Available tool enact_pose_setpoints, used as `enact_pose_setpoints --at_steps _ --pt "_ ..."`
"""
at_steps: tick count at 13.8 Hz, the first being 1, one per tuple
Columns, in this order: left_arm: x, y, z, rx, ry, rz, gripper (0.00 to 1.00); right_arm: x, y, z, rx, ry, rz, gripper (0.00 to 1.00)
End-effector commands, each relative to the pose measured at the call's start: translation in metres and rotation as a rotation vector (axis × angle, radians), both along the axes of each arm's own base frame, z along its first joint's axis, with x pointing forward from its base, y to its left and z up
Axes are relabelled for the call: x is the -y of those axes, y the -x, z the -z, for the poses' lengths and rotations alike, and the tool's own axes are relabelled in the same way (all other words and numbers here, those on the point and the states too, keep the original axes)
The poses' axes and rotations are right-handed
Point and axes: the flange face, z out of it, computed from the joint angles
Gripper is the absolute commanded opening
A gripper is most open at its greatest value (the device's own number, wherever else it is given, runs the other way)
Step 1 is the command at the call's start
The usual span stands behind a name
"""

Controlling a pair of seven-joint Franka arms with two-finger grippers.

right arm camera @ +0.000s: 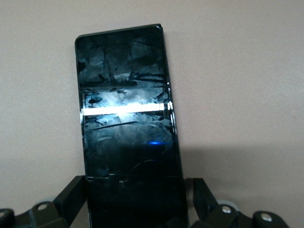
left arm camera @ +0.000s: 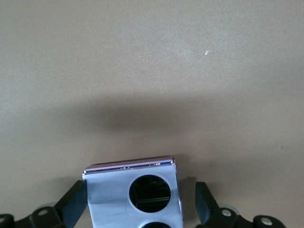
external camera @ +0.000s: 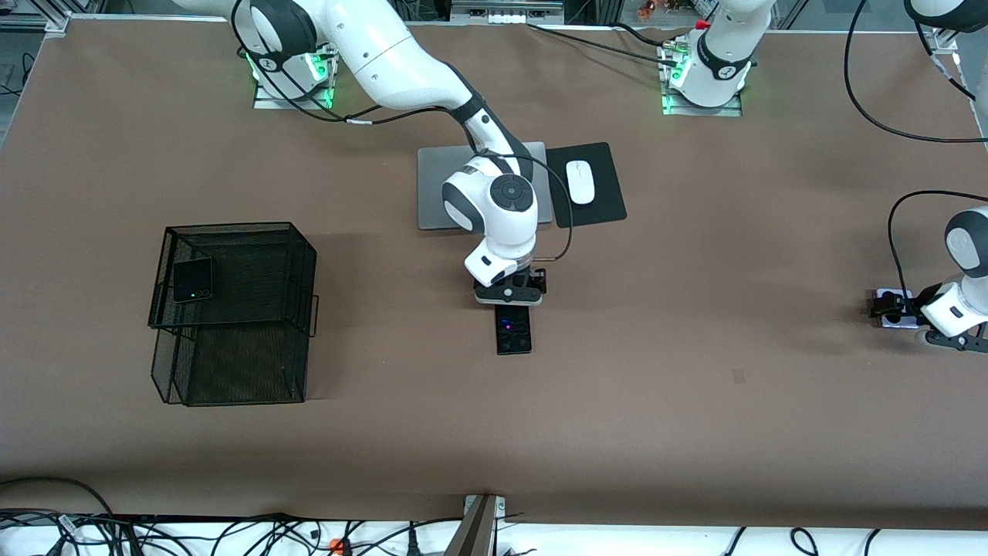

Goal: Place phones with both arms
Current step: 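Grasp the bar phone with the right gripper while the left grasps the white phone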

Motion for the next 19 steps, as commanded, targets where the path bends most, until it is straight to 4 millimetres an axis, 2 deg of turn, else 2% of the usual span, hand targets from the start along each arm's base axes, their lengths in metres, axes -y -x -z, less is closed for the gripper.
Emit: enact_pose_setpoints --at_steps 1,2,3,5,7,10,13,14,16,17,19 --pt "-0.003 0.008 0.001 0.004 0.021 -0.011 1.0 -0.002 -0.004 0.002 0.012 -0.003 0.001 0.56" --pt "-0.003 0.008 0.001 0.005 0.022 -0.013 1.0 -0.001 -0.005 0.0 0.011 -0.001 0.0 0.25" --pt "-0.003 0.008 0.001 0.003 0.023 -0.014 1.0 0.0 -0.007 -0.003 0.009 -0.001 0.003 0.0" --pt "-0.002 0.007 0.001 0.003 0.022 -0.017 1.0 0.005 -0.011 -0.01 -0.008 0.024 0.014 0.0" --pt "-0.002 0.007 0.001 0.004 0.022 -0.032 1.0 0.004 -0.017 -0.038 -0.034 0.048 0.03 0.0" --pt "-0.001 0.005 -0.003 0.008 0.014 -0.106 1.0 0.002 -0.019 -0.11 -0.065 0.054 0.058 0.0" --pt "0.001 0.003 -0.006 0.012 0.008 -0.184 1.0 0.014 -0.013 -0.194 -0.089 0.052 0.082 0.0" --pt "0.001 0.003 -0.006 0.012 0.007 -0.196 1.0 0.016 -0.01 -0.208 -0.096 0.05 0.086 0.0" --pt "0.0 0.002 -0.009 0.015 0.001 -0.199 1.0 0.02 -0.007 -0.218 -0.113 0.067 0.092 0.0" --pt "-0.001 0.001 -0.013 0.017 -0.009 -0.204 1.0 0.027 -0.007 -0.239 -0.114 0.068 0.094 0.0" --pt "0.0 0.001 -0.018 0.012 -0.015 -0.21 1.0 0.063 -0.005 -0.256 -0.173 0.119 0.102 0.0"
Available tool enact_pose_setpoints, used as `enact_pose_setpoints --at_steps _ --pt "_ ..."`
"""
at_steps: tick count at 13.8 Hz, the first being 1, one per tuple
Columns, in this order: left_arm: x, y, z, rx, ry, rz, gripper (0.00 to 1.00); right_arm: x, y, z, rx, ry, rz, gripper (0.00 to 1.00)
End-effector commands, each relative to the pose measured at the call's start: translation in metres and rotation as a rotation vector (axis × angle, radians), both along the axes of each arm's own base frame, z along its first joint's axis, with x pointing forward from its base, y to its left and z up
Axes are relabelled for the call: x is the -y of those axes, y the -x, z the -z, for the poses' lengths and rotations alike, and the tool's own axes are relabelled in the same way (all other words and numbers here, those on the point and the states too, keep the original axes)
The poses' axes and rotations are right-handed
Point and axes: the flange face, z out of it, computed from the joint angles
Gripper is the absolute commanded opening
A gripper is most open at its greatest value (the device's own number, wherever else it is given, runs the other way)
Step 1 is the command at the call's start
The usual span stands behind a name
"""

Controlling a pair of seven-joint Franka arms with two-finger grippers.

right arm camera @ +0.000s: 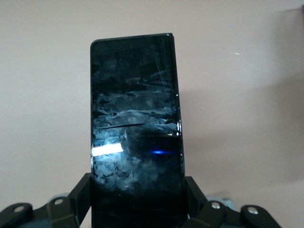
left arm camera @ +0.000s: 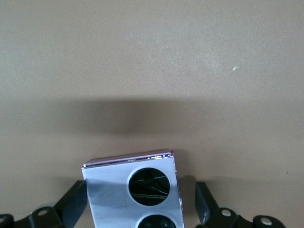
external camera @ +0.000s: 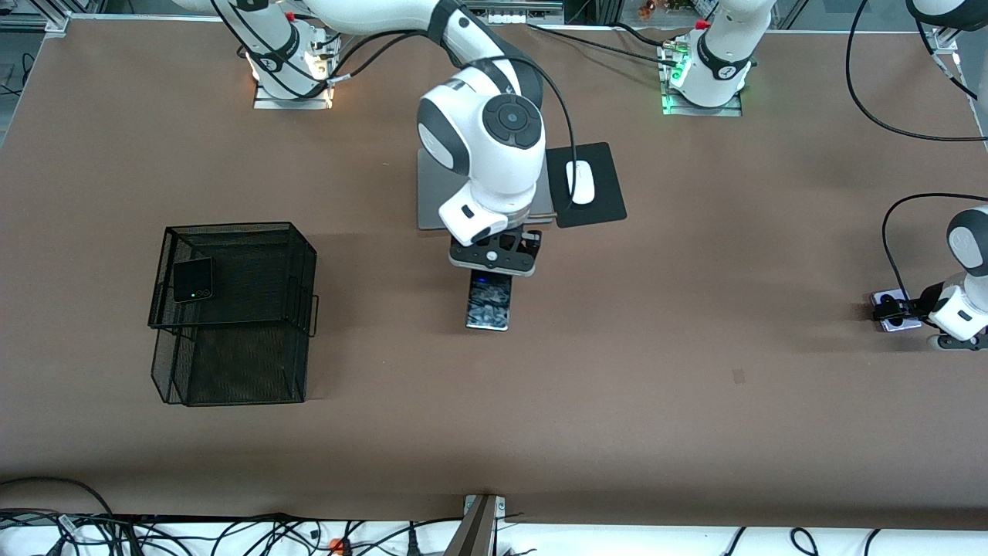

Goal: Place phones with both arms
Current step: 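Place the bar phone in the basket while the left gripper carries the white phone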

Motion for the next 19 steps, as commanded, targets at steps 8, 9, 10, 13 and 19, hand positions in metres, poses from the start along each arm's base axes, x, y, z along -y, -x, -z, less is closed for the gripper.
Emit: enact_pose_setpoints --at_steps 8,9,10,13,19 --pt "-0.006 0.012 -0.001 -0.024 0.005 -0.12 1.0 0.308 0.033 -0.016 -0.082 -0.061 -0.149 0.0" --pt "-0.008 0.014 0.0 -0.024 0.007 -0.114 1.0 0.336 0.036 -0.014 -0.091 -0.073 -0.162 0.0" --pt "-0.007 0.017 0.008 -0.036 0.016 -0.114 1.0 0.368 0.039 -0.012 -0.102 -0.085 -0.168 0.0" --pt "-0.006 0.016 0.009 -0.037 0.016 -0.093 0.8 0.444 0.031 -0.004 -0.121 -0.096 -0.2 0.0" --pt "-0.001 0.013 0.006 -0.042 0.009 -0.073 0.38 0.473 0.026 0.041 -0.143 -0.059 -0.179 0.0"
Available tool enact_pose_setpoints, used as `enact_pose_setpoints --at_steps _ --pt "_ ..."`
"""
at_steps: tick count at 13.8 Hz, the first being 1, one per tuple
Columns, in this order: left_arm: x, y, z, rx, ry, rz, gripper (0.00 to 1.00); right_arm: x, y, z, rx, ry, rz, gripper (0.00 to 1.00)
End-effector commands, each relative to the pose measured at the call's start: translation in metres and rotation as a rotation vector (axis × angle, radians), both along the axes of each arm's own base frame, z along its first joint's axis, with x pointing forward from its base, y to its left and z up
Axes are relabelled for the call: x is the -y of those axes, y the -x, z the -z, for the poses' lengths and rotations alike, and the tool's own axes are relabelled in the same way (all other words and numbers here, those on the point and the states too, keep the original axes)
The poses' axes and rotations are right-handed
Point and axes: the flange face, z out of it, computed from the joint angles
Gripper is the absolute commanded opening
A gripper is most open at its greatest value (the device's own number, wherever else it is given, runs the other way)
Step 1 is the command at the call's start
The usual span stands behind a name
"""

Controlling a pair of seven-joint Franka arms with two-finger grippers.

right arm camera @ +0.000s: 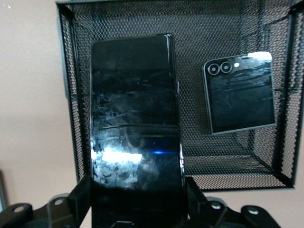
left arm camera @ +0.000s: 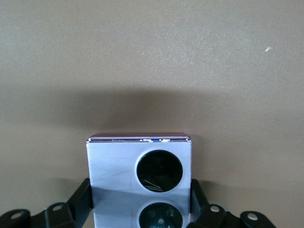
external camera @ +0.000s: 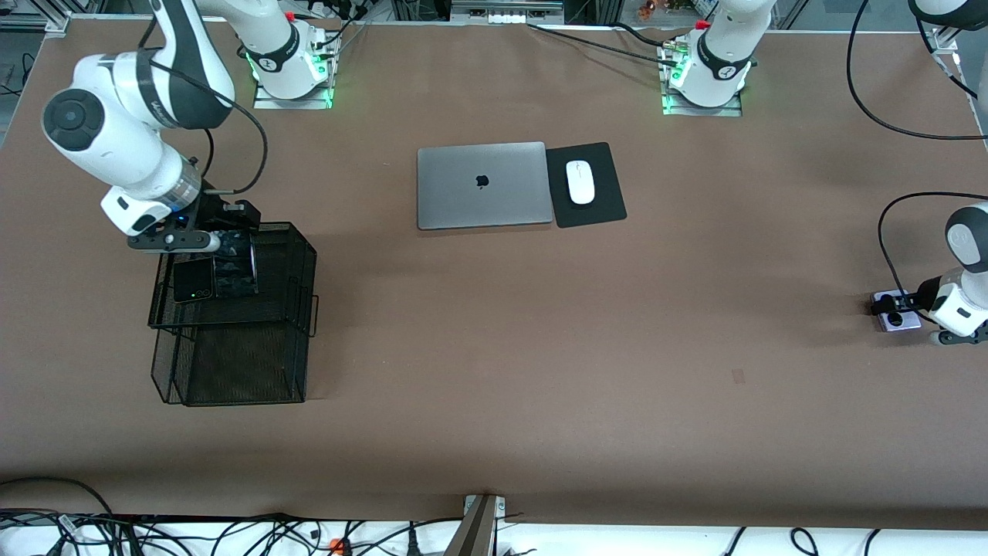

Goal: Place phones with both arms
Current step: 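Place the bar phone in the basket while the left gripper carries the white phone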

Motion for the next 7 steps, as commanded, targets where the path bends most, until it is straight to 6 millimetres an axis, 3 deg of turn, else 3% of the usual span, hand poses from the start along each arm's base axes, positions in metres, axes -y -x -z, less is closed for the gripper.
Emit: enact_pose_setpoints --at_steps 1,4,7 --pt "0.006 -0.005 -0.015 -0.015 0.004 0.082 0.38 0.0 -0.002 0.013 -0.001 0.014 -0.002 0.0" --pt "0.019 -0.014 -0.044 -0.053 0.033 0.149 0.4 -0.001 -0.006 0.027 0.0 0.036 0.002 0.0" --pt "0.064 -0.028 -0.1 -0.089 0.055 0.21 0.42 -0.003 -0.009 0.038 -0.001 0.02 0.032 0.0"
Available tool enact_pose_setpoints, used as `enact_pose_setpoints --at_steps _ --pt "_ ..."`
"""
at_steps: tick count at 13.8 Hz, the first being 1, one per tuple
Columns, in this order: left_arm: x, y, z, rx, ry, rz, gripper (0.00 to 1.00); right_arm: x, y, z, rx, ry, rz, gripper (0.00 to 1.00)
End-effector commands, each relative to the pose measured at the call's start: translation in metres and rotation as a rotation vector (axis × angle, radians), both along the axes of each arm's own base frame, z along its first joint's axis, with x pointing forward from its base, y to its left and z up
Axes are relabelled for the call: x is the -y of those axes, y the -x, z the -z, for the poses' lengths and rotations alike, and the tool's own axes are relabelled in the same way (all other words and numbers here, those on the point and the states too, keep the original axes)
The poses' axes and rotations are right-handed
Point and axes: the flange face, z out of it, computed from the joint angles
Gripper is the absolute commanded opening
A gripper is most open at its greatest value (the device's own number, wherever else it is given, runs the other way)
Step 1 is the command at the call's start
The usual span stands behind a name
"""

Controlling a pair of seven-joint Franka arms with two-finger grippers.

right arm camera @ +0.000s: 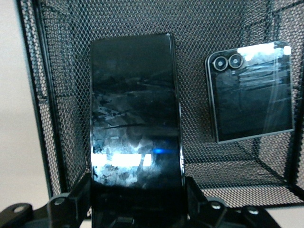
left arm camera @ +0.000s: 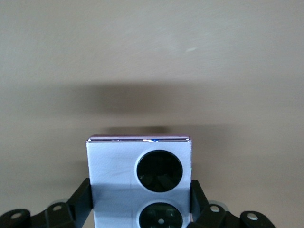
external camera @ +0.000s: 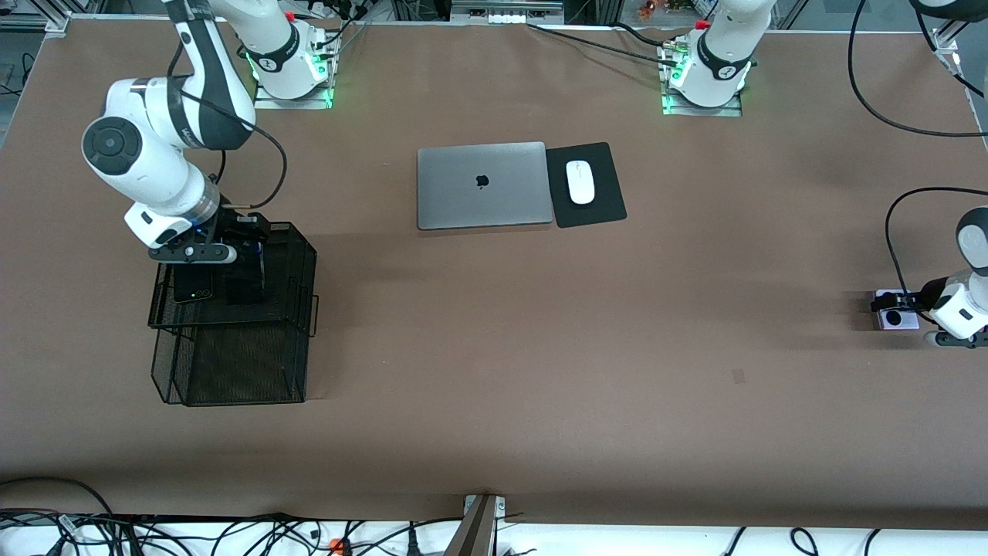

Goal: Place phones with both arms
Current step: 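Place the bar phone in the basket while the left gripper carries the white phone, then set the white phone on the table with the left gripper and release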

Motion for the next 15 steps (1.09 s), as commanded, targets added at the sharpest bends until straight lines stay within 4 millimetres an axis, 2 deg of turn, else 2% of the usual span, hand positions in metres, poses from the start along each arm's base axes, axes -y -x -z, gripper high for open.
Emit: enact_pose_setpoints --at_steps 1,3,5,6,7,8,9,11,12,13,15 --pt "0.053 -0.014 -0.068 -0.022 0.019 0.091 0.41 -0.002 -0.004 0.003 0.02 -0.029 0.028 0.0" --pt "0.104 -0.031 -0.106 -0.006 0.045 0.154 0.39 -0.002 -0.006 0.008 0.015 -0.035 0.042 0.0" --pt "0.154 -0.043 -0.116 0.012 0.087 0.196 0.34 -0.003 -0.006 0.009 0.013 -0.04 0.047 0.0" --pt "0.187 -0.051 -0.12 0.021 0.101 0.236 0.34 -0.004 -0.007 0.012 0.01 -0.035 0.049 0.11" --pt "0.222 -0.057 -0.117 0.019 0.123 0.244 0.34 -0.003 -0.009 0.012 0.012 -0.03 0.054 0.69" --pt "0.254 -0.061 -0.114 0.015 0.168 0.193 0.35 -0.004 -0.011 0.01 0.015 -0.035 0.068 0.99" --pt "0.291 -0.063 -0.108 -0.001 0.22 0.13 0.35 -0.005 -0.013 0.006 0.017 -0.039 0.064 1.0" --pt "0.381 -0.077 -0.116 0.01 0.247 0.082 0.35 -0.006 -0.02 -0.003 0.034 -0.042 0.053 1.0" --pt "0.429 -0.075 -0.115 0.009 0.241 0.045 0.35 -0.008 -0.023 -0.009 0.039 -0.044 0.048 1.0" --pt "0.468 -0.075 -0.112 0.034 0.239 -0.018 0.35 -0.01 -0.027 -0.016 0.042 -0.046 0.045 1.0" --pt "0.522 -0.078 -0.103 0.105 0.304 -0.186 0.36 -0.013 -0.035 -0.039 0.026 -0.052 0.046 1.0"
